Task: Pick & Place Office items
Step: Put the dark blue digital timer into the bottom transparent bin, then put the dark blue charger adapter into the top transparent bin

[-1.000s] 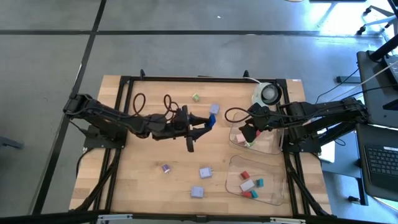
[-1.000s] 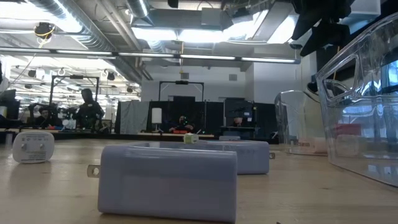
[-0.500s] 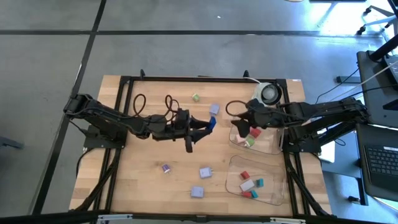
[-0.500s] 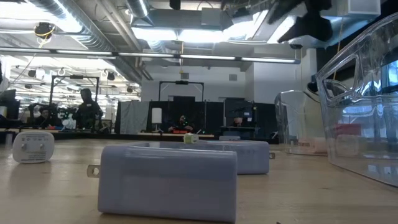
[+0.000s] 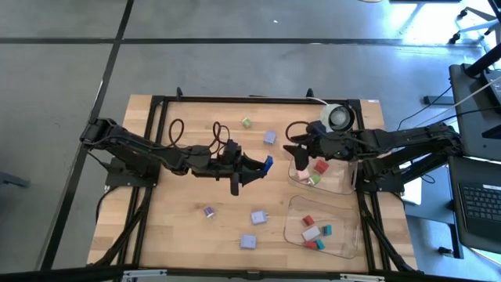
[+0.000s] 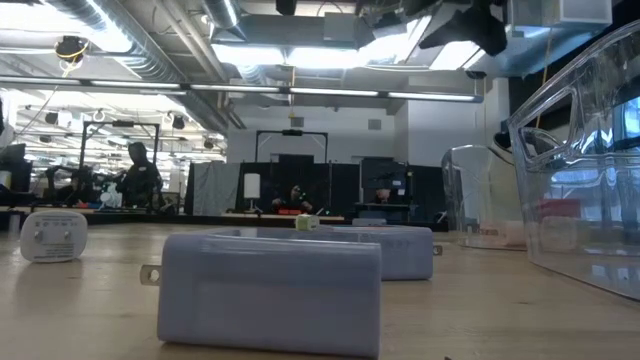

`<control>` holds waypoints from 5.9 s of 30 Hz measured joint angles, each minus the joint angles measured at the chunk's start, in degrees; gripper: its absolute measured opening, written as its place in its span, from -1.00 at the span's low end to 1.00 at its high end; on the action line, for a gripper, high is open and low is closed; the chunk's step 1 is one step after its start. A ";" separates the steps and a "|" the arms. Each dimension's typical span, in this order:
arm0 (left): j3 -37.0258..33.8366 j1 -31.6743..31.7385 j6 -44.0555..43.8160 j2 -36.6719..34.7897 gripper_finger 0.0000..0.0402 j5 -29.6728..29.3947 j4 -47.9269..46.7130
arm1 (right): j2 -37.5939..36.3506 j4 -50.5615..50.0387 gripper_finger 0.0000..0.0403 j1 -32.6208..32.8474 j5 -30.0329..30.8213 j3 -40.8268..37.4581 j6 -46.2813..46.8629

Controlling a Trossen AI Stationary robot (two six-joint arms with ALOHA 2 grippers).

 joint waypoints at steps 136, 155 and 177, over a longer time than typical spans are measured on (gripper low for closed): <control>0.00 2.17 -13.59 4.24 -0.03 27.58 -7.13 | 23.90 -16.46 -0.45 31.16 -24.19 -6.93 14.50; -0.05 -4.04 4.50 4.24 0.18 27.02 -48.58 | 16.93 -23.59 0.22 28.71 -19.77 7.43 4.57; -5.61 -14.57 56.65 4.61 0.14 13.39 -64.70 | 9.58 -27.86 0.23 27.77 13.30 29.66 1.02</control>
